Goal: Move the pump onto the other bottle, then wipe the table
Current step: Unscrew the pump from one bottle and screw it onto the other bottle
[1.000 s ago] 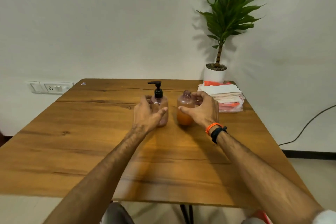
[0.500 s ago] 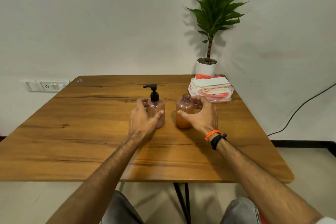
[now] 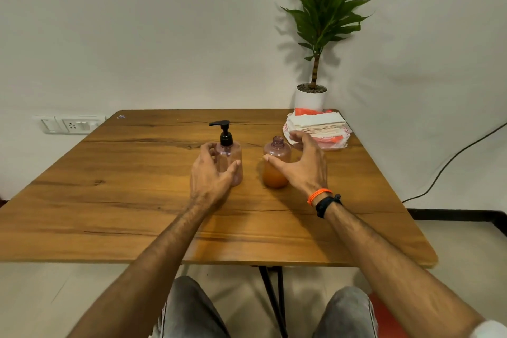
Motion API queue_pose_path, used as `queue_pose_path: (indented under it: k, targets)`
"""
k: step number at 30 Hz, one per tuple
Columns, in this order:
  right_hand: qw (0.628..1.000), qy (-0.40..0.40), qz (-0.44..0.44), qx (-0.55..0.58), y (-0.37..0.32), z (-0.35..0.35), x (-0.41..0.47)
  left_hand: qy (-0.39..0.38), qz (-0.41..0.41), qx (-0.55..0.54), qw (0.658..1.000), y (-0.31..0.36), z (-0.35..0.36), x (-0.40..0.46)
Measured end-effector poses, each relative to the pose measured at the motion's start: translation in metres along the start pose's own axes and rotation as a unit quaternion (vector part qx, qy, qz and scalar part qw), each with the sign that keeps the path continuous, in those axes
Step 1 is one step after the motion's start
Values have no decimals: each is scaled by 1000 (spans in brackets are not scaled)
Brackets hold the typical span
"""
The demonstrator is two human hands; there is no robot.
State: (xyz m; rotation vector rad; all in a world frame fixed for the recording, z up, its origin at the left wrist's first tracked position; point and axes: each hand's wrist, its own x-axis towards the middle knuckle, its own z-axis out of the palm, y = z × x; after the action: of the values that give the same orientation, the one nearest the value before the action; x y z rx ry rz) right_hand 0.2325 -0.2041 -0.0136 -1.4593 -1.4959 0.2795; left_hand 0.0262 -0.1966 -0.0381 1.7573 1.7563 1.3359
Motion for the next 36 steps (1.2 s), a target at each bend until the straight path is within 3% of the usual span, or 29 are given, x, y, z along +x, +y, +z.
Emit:
queue_pose_path:
  k: [5, 9, 16, 22, 27, 31, 36]
  targets:
    - [991, 43, -125, -20, -41, -7, 5, 12, -10, 1, 1000, -3, -16, -3]
    - [985, 2, -171, -17, -74, 9, 5, 17, -16, -13, 1000, -8, -25, -5]
    - [981, -138, -112, -77, -92, 69, 4, 6, -24, -74, 997, -18, -24, -7]
    - [994, -89, -54, -38, -88, 91, 7, 11, -39, -102, 994, -30, -17, -5]
    - [995, -92, -39, 11, -89, 93, 17, 16, -55, -107, 993, -40, -13, 1]
    - [994, -95, -54, 24, -85, 94, 21, -21, -66, -106, 992, -54, -8, 3]
    - [992, -101, -63, 39, -82, 96, 23, -13, -74, -133, 988, -63, -2, 1]
